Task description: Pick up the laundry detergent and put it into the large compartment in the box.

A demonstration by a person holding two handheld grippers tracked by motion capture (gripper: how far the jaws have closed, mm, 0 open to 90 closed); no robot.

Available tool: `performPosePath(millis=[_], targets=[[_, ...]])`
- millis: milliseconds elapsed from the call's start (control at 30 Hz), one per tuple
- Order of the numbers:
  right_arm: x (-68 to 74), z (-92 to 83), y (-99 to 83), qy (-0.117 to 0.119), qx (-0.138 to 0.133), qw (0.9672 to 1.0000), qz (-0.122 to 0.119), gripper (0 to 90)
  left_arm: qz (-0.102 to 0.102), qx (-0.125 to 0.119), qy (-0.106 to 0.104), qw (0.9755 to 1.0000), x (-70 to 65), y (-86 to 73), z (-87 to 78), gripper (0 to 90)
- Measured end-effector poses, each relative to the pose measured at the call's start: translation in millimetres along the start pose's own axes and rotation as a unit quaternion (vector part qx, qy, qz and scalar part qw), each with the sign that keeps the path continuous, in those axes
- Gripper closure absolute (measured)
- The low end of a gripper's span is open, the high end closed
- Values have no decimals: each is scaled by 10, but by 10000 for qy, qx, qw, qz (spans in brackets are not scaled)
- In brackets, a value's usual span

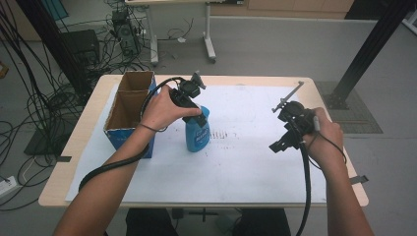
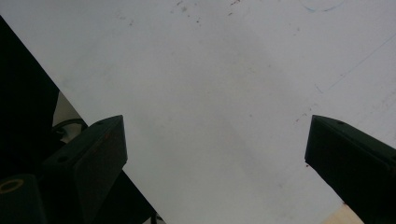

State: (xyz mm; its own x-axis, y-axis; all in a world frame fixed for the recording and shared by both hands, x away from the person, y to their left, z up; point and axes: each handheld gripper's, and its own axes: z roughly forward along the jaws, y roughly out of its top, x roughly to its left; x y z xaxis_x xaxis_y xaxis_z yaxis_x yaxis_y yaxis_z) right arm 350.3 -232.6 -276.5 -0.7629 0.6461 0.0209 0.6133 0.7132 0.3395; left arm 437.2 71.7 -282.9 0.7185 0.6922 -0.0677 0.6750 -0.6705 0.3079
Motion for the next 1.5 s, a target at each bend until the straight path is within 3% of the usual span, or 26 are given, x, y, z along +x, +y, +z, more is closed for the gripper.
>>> performPosePath(millis=[1067, 1400, 1500], targets=[[-5, 2, 7, -7, 5, 10000, -14, 53, -32, 94, 45, 9999, 4, 23, 13, 104], [-16, 7, 1, 1, 8, 10000, 36, 53, 15, 185, -9, 9998, -17, 31, 42, 229], [-15, 4, 3, -11, -2, 10000, 32, 53, 35, 199, -49, 9998, -28, 30, 45, 303]])
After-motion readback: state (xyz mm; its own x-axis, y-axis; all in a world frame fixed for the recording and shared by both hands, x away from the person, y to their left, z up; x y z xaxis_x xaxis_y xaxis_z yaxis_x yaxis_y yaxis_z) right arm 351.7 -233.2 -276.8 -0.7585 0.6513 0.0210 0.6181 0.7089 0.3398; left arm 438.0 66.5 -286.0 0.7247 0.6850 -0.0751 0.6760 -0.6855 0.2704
